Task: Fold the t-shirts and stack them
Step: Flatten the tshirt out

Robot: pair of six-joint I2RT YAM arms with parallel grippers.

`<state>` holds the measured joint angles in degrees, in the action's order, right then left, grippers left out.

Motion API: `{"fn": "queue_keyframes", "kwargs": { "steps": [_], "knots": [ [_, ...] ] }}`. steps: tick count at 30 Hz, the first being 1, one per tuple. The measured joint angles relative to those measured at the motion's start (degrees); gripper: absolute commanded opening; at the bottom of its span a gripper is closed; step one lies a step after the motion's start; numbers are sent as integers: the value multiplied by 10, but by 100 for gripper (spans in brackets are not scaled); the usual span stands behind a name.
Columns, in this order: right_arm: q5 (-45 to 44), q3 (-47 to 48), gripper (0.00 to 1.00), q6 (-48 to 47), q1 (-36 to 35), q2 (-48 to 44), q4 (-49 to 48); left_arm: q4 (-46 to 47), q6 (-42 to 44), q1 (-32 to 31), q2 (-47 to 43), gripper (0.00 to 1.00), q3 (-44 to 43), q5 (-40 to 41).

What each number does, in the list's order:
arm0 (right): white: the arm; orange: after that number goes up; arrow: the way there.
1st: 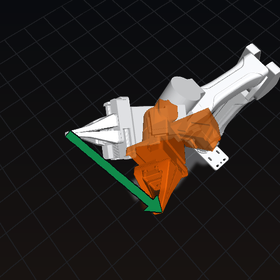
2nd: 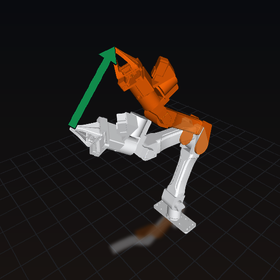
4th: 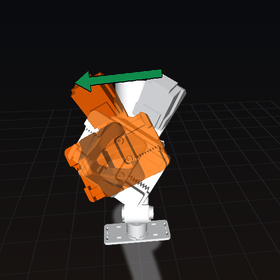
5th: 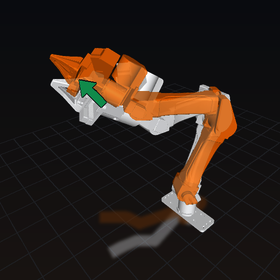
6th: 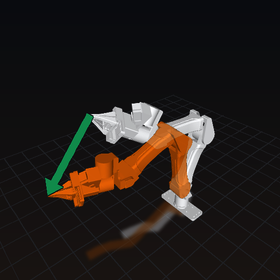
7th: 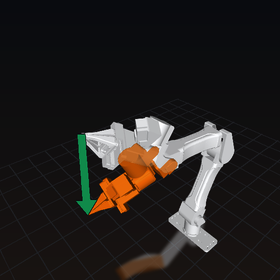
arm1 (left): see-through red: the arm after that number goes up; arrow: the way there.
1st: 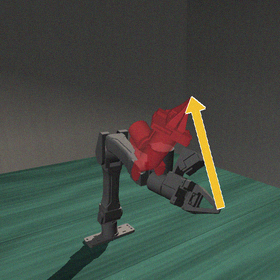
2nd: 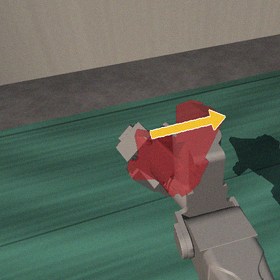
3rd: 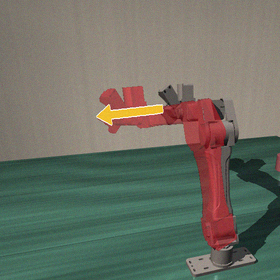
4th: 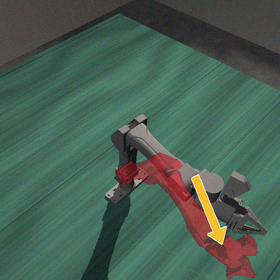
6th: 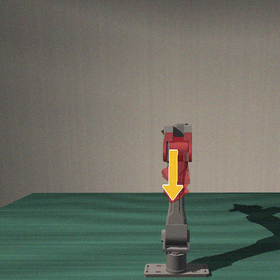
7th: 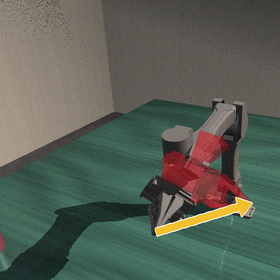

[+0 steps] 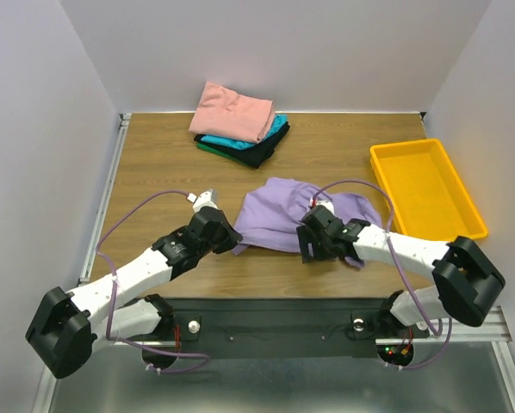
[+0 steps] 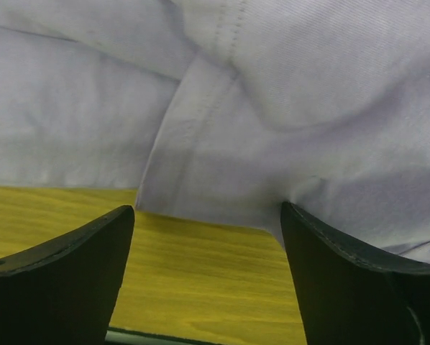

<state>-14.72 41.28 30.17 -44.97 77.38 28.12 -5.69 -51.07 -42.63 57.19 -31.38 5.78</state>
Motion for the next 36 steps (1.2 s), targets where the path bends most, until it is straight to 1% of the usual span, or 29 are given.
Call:
{"fn": "queue_keyframes", "kwargs": {
  "steps": [1,4,5,7,8,10,11,13,15,16,19,20,27,30,33,36],
  "knots": [
    [-10,2,85,2,-5,13,1,-7,0,0,0,0,0,5],
    [-27,12,77,2,-13,36,-1,-22,-1,0,3,0,0,13],
    [-32,14,69,2,-13,41,-3,-24,-2,0,5,0,0,15],
    [-40,17,61,2,-15,44,-5,-27,-2,0,12,0,0,18],
    [-44,17,54,5,-16,45,-8,-28,-2,0,15,0,0,18],
    [-53,17,43,10,-16,45,-13,-30,-2,0,24,0,0,20],
    [-57,17,33,14,-16,45,-16,-32,-2,0,27,0,0,20],
    [-66,17,24,18,-16,45,-20,-34,-2,0,30,0,0,21],
    [-72,17,21,24,-16,43,-23,-35,-2,2,30,0,0,23],
    [-74,17,15,26,-16,43,-25,-36,-3,3,30,0,0,23],
    [-78,17,7,29,-16,36,-32,-36,-3,4,30,0,0,27],
    [-79,17,0,30,-16,34,-34,-37,-2,4,30,0,0,28],
    [-96,17,0,33,-16,16,-46,-45,-2,7,14,0,0,40],
    [-130,17,0,31,-16,-37,-46,-65,0,9,3,0,-11,53],
    [-191,35,0,26,-16,-116,-46,-82,5,11,-18,0,-44,72],
    [-268,74,0,14,-16,-181,-46,-96,12,15,-45,0,-94,97]
  ]
}}
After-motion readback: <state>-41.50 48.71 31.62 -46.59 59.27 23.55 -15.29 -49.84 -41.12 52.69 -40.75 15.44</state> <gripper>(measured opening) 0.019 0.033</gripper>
